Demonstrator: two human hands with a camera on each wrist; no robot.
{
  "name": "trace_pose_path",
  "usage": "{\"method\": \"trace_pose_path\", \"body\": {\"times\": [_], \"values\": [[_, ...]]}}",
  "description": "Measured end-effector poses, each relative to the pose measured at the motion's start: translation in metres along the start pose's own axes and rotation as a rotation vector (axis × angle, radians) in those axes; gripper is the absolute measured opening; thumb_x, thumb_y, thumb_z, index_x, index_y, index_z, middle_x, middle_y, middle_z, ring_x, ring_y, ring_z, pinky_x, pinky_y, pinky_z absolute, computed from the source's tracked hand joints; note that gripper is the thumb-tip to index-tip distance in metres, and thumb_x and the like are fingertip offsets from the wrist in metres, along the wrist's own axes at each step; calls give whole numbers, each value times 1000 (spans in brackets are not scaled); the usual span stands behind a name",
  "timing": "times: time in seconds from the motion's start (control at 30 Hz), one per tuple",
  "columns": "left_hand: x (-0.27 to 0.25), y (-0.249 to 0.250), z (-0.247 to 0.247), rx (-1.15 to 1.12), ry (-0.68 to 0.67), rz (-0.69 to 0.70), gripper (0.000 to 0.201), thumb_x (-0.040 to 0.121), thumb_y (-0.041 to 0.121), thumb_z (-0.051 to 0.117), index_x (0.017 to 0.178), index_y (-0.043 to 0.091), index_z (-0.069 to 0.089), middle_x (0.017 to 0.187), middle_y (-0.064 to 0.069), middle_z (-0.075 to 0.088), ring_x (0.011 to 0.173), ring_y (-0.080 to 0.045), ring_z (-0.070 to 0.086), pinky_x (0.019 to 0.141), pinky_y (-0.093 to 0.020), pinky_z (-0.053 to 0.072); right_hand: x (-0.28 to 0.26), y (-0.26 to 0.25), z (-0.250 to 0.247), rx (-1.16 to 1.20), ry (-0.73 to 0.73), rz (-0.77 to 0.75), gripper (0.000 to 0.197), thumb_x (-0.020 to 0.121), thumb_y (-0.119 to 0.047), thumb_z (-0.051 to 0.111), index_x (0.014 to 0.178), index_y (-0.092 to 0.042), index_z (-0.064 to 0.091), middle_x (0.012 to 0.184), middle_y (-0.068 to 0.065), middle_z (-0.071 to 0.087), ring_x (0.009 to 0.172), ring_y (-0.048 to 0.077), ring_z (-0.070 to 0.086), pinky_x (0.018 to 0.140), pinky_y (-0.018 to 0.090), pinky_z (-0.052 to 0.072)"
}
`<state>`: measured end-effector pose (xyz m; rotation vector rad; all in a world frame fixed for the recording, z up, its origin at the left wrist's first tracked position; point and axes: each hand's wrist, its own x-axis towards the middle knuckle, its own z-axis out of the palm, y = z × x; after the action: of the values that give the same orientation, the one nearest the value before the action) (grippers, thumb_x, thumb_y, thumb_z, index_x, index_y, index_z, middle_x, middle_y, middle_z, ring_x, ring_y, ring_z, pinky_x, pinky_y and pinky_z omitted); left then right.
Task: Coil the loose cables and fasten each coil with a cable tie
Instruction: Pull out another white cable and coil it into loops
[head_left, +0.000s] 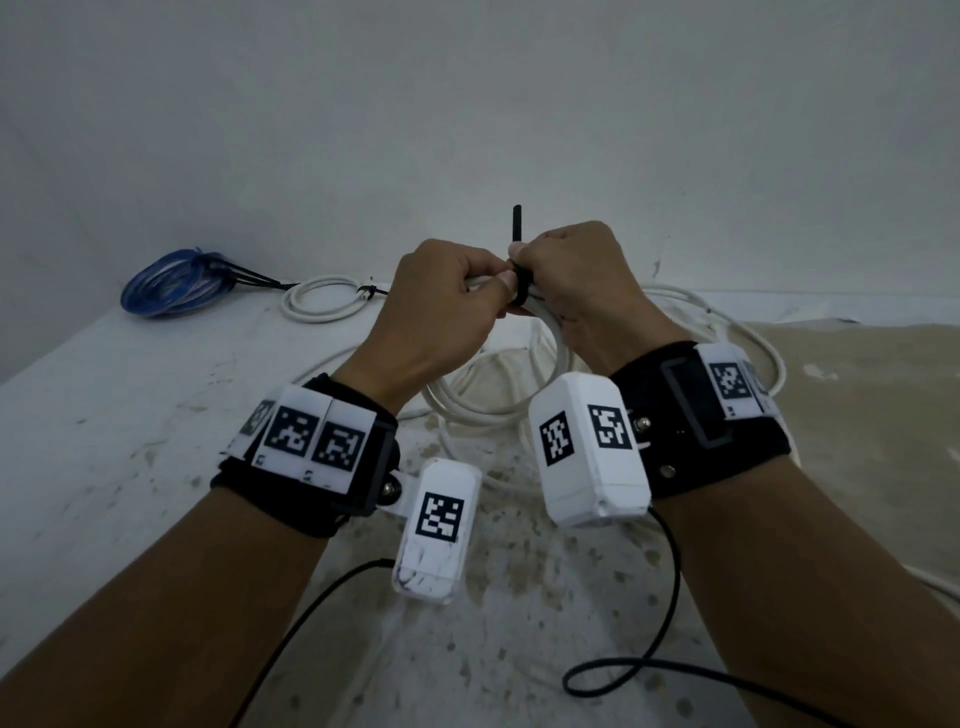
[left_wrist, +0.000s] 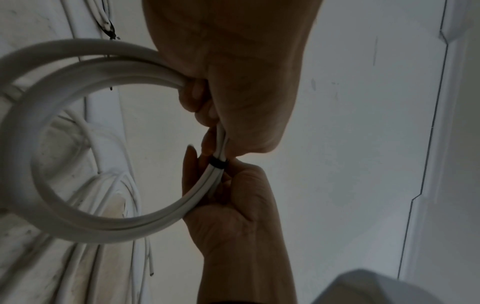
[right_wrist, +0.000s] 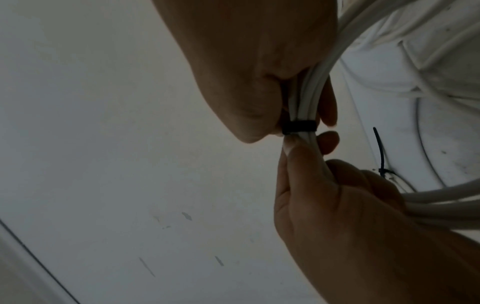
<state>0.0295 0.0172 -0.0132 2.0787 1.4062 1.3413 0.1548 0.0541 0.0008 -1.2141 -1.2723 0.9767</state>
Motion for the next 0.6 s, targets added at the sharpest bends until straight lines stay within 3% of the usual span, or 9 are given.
{"method": "trace_pose_path", "body": {"times": [0.1, 0.17, 0.23, 0.37, 0.4, 0.5, 0.6], "values": [[1, -3, 1, 6, 5, 11, 27, 93, 17, 60, 70, 26, 70, 61, 10, 64, 52, 2, 54, 53, -6, 35, 2, 2, 1, -28, 8, -10, 23, 84, 1, 63, 86, 24, 60, 79, 37, 62, 64, 33, 62, 64, 52, 60], [1, -6, 1, -19, 2, 2, 30, 93, 17, 60, 68, 29, 69, 60, 11, 65, 53, 0, 53, 54, -8, 36, 1, 3, 2, -18, -14, 0, 20, 87, -1, 63, 81, 17, 61, 73, 29, 62, 59, 27, 64, 57, 39, 61], [3, -8, -4, -65, -4, -21, 32, 94, 16, 59, 68, 30, 69, 57, 13, 62, 54, 0, 52, 56, -12, 37, -1, -1, -1, 85, -86, 26, 21, 92, -5, 63, 84, 14, 64, 71, 23, 64, 56, 25, 66, 56, 34, 60], [9, -6, -16, -163, -5, -64, 19, 95, 19, 58, 89, 14, 75, 74, 3, 72, 71, -9, 66, 74, -29, 51, -7, -18, -14, -59, -282, 79, 43, 96, -45, 59, 88, -3, 69, 70, 11, 73, 56, 19, 68, 55, 29, 55], [10, -5, -19, -184, -5, -84, 17, 95, 21, 58, 92, 14, 73, 75, 1, 72, 69, -9, 65, 72, -31, 52, -9, -22, -15, -108, -314, 82, 46, 96, -50, 57, 85, -7, 69, 66, 8, 71, 50, 17, 63, 52, 28, 52], [7, 5, -33, -203, -24, -186, 14, 95, 24, 62, 105, 16, 56, 73, 0, 69, 48, 3, 53, 49, -15, 38, -15, -28, -9, -116, -392, 102, 41, 97, -47, 56, 81, -12, 68, 56, 0, 54, 43, 11, 40, 45, 22, 35], [6, 14, -55, -248, -55, -279, 23, 93, 26, 66, 109, 14, 54, 74, -3, 70, 44, -4, 46, 43, -17, 33, -23, -37, -1, -67, -438, 105, 39, 98, -45, 56, 80, -12, 68, 53, -4, 49, 46, 10, 33, 44, 21, 29]]}}
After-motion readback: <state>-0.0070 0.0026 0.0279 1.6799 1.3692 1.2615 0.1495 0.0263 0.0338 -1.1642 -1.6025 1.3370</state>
